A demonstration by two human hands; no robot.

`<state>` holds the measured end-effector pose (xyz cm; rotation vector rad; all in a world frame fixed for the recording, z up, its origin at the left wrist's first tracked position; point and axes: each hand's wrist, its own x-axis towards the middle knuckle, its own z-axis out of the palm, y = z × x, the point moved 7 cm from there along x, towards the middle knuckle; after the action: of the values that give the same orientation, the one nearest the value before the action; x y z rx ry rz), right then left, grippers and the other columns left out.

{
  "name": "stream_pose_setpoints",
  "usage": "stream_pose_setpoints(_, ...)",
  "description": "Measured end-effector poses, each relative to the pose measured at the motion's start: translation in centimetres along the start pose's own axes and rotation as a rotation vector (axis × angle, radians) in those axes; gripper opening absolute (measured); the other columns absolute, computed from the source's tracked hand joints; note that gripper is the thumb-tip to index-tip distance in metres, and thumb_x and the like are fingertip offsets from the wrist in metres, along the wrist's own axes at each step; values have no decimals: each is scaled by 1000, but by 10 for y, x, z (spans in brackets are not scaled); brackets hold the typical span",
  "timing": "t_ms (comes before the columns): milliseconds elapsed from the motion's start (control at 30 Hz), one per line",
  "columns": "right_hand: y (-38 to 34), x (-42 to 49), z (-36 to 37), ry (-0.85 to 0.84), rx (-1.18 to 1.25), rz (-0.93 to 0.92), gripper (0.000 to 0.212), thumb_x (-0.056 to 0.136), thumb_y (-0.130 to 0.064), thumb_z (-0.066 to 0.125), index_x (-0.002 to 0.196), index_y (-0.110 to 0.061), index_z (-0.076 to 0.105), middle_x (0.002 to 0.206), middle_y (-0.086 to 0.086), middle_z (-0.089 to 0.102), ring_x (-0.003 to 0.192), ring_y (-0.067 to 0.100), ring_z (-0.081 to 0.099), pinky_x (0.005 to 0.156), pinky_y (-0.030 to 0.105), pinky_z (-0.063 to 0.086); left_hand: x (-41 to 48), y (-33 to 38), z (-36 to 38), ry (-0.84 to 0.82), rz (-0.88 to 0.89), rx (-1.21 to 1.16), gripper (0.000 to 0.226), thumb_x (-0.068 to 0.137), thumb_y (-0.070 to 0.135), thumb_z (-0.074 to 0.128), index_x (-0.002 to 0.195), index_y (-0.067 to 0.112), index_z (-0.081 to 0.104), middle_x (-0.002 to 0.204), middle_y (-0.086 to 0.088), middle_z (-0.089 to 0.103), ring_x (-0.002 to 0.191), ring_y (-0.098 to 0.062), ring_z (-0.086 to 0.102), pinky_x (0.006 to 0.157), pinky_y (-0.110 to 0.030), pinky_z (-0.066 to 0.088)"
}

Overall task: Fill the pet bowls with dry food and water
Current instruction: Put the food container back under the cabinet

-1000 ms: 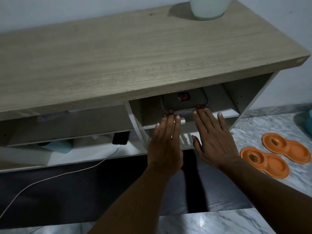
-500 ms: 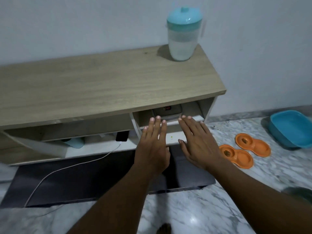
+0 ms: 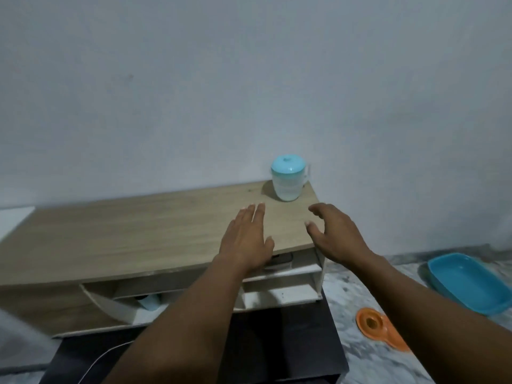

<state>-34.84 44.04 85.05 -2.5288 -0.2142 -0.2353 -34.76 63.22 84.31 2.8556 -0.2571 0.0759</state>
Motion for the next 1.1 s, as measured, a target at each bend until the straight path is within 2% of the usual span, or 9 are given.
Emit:
stream_pose_setpoints(167, 11, 63, -21, 82, 239, 162, 45, 98, -38, 56, 137, -16, 54, 136, 6, 62, 121, 20, 58, 100, 35, 47, 62, -4, -19, 35, 0, -81, 85, 91, 48, 52, 156, 19, 7, 164, -4, 11, 151, -22, 10, 122, -39, 17)
stream_pose_setpoints(333, 43, 137, -4, 92, 418, 330, 46, 98, -43, 55, 135, -15, 56, 133, 5, 61, 110, 17, 55, 90, 31, 42, 143, -14, -1, -29, -36, -244, 99, 81, 53, 66, 155, 23, 7, 163, 1, 14, 150, -17, 12, 119, -35, 19)
stream_pose_setpoints(433, 68, 182, 16, 91, 504, 440, 43, 95, -49, 56, 125, -18, 61, 126, 1, 64, 110, 18, 57, 95, 36, 46, 189, -19, 9, -52, -44, -348, 102, 72, 51, 77, 151, 23, 19, 156, 0, 28, 145, -18, 25, 111, -31, 27)
stream_pose_setpoints(533, 89, 220, 42, 77, 616, 536, 41, 91, -58, 57, 111, -23, 64, 118, -3, 66, 110, 20, 60, 101, 47, 50, 231, -29, 23, -86, -84, -435, 104, 66, 48, 84, 148, 20, 25, 153, -1, 33, 142, -19, 29, 103, -28, 31)
stream_pose_setpoints(667, 110, 259, 76, 52, 744, 624, 53, 94, -56, 56, 128, -16, 61, 121, -4, 58, 116, 20, 55, 107, 50, 46, 275, -50, 51, -111, -169, -507, 110, 60, 51, 86, 146, 20, 26, 152, -1, 36, 139, -22, 34, 102, -35, 37)
stream_pose_setpoints(733, 119, 274, 90, 52, 795, 674, 59, 94, -56, 56, 134, -14, 57, 122, -3, 56, 116, 21, 54, 109, 49, 45, 292, -58, 65, -127, -183, -551, 101, 58, 51, 87, 140, 22, 35, 143, 1, 47, 132, -22, 43, 92, -31, 42)
stream_pose_setpoints(833, 131, 288, 108, 61, 894, 740, 58, 91, -59, 59, 130, -15, 59, 124, 0, 61, 114, 21, 58, 107, 47, 47, 313, -61, 77, -130, -161, -673, 81, 54, 49, 89, 123, 33, 50, 114, 19, 58, 110, -10, 58, 70, -13, 45)
stream_pose_setpoints(967, 136, 299, 124, 58, 966, 764, 53, 89, -58, 62, 125, -19, 62, 119, 0, 68, 107, 19, 64, 97, 43, 54, 328, -65, 86, -115, -174, -716, 86, 45, 58, 88, 120, 38, 51, 101, 28, 56, 101, -5, 60, 81, -26, 52)
stream_pose_setpoints(1100, 131, 307, 128, 92, 959, 766, 43, 92, -49, 63, 123, -20, 63, 115, 0, 68, 102, 20, 65, 90, 42, 56, 336, -74, 86, -102, -168, -727, 91, 38, 62, 88, 119, 39, 56, 109, 24, 65, 102, -2, 62, 86, -34, 57)
